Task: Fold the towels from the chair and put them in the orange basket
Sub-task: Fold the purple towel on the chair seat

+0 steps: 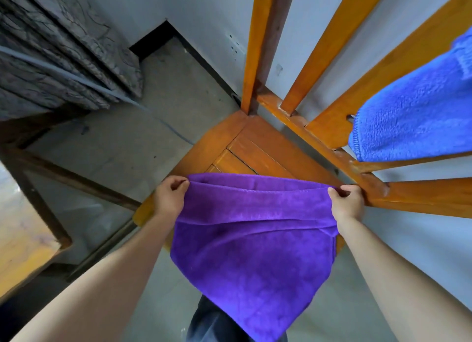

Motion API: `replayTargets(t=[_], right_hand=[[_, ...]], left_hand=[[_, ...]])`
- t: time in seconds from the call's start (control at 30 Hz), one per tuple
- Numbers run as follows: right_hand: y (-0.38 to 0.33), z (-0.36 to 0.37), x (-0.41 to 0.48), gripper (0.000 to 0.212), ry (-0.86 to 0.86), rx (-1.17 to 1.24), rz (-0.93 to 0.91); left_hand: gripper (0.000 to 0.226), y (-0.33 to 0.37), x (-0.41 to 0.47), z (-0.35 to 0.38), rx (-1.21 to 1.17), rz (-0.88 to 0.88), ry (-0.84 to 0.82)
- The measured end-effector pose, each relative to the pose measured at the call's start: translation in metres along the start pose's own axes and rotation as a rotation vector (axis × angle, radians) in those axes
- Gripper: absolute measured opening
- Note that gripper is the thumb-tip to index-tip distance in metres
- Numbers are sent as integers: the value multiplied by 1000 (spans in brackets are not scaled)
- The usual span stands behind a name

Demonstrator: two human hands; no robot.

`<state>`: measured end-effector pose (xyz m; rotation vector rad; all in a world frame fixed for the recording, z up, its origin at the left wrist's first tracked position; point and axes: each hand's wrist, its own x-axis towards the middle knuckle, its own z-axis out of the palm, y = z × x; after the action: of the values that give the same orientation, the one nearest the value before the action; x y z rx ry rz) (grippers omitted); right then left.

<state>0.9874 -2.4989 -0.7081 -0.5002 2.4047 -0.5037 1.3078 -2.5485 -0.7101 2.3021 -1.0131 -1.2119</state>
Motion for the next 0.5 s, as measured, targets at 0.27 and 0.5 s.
replayTargets(t=[0.27,0.5], right_hand=[[5,-9,1,50,-200,-157,-151],[-5,-15,4,14,-280,-336,-286]], left_hand=[[7,16,0,3,-60,16,-106],[14,27,-11,-5,-203,14,-74]])
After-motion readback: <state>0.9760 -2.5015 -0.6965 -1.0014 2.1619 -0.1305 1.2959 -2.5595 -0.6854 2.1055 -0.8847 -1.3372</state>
